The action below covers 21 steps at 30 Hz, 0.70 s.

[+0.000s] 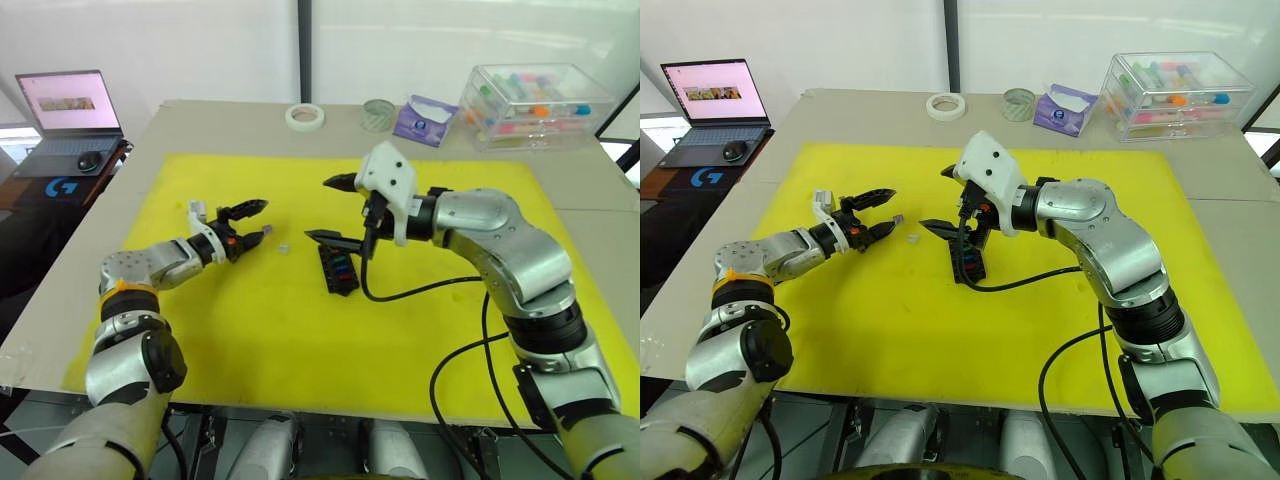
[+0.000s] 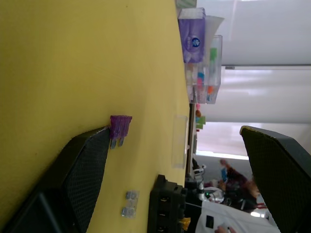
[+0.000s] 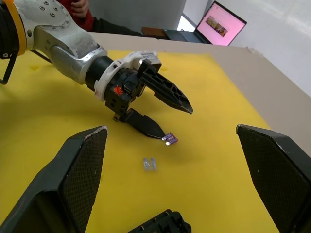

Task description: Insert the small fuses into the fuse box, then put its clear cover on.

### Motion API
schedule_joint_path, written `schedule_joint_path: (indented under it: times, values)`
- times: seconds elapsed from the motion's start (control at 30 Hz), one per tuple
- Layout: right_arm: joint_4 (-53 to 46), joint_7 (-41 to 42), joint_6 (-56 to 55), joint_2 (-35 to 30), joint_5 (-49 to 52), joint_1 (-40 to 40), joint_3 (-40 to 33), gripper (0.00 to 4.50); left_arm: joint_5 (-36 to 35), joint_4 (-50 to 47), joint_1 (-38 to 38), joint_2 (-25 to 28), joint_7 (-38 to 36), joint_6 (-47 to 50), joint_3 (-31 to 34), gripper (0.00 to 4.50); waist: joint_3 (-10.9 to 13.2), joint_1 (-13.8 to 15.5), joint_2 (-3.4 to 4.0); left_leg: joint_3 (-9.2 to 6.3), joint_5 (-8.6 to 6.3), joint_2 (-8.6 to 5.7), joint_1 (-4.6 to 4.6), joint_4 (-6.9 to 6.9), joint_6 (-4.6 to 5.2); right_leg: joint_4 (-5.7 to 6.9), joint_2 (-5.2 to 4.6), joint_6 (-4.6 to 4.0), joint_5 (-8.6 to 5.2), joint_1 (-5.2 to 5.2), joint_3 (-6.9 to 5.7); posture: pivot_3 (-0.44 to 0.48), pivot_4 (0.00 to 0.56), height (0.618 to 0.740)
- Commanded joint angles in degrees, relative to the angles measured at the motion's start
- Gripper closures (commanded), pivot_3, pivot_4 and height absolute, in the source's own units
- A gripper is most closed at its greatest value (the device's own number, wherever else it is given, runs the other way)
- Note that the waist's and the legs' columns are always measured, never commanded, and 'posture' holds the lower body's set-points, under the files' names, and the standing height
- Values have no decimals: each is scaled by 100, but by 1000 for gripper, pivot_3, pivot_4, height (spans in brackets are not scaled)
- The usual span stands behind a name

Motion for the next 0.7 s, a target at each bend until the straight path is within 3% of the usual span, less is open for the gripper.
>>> schedule_joint_path:
  times: [0.03,0.07,0.43,0.7]
  values:
    - [-165,-27,-59,4,18,-173,-153,0,280,224,48,-190,36,-122,-96,400,0,2,0,-2,0,0,2,0,0,-2,0,0,0,3,-1,0,150,740]
    - [-167,-29,-59,5,17,-172,-152,0,299,223,48,-192,26,-123,-90,590,0,1,0,-2,0,0,2,0,0,-4,0,0,0,5,-1,0,150,740]
    - [-203,-40,-33,-6,32,-165,-168,0,624,250,210,-234,144,-171,-40,4471,-1,-25,2,-1,0,1,4,-4,0,-5,1,0,0,2,-1,0,150,740]
    - [-224,-49,-33,-1,36,-161,-164,0,615,89,345,-316,258,-118,48,4471,-4,-37,5,0,0,1,7,-6,0,-5,1,0,0,3,0,0,150,740]
